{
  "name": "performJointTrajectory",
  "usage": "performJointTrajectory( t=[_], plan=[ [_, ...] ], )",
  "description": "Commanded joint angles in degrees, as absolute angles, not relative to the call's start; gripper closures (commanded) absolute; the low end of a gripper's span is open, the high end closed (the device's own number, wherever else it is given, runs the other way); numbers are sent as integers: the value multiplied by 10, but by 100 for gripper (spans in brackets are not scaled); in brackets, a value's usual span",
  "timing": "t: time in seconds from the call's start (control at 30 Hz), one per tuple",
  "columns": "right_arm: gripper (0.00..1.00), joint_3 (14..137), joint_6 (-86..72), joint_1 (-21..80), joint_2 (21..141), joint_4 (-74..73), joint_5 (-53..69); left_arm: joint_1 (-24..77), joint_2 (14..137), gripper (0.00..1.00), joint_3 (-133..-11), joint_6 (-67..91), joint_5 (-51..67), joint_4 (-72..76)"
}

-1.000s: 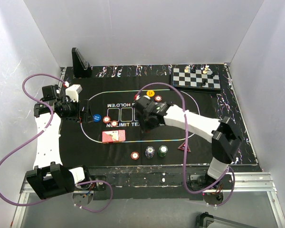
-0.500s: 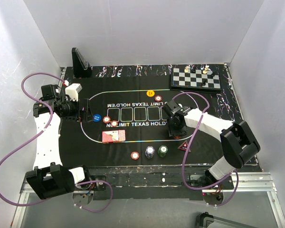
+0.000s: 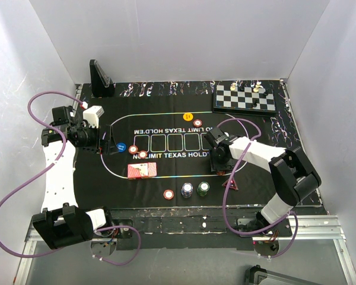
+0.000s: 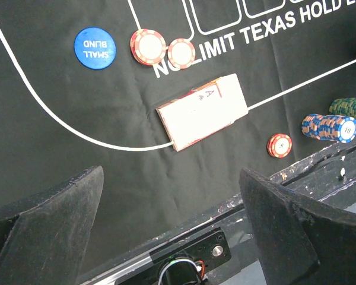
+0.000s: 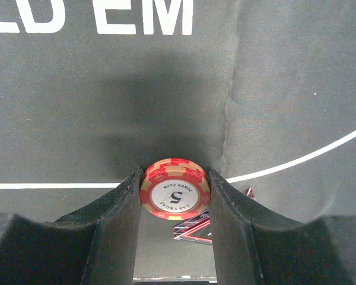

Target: Distribute texas hold em gaming equipment

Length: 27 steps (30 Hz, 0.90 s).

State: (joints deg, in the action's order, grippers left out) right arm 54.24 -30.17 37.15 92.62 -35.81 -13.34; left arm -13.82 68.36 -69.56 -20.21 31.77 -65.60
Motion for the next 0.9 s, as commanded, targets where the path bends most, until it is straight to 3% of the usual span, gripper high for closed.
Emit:
performJointTrajectory(
  t=[0.0,0.5,0.87],
  plan=[
    [92,528,-323,370,930,-360,-134,-142,669,0,-715,-208,333,-659],
    [92,511,-347,372,877,-404,-165,-142,662,0,-705,-214,330,-656],
    [87,495,-345,373,869,-378,-148,-142,658,0,-701,-213,329,-657]
  ],
)
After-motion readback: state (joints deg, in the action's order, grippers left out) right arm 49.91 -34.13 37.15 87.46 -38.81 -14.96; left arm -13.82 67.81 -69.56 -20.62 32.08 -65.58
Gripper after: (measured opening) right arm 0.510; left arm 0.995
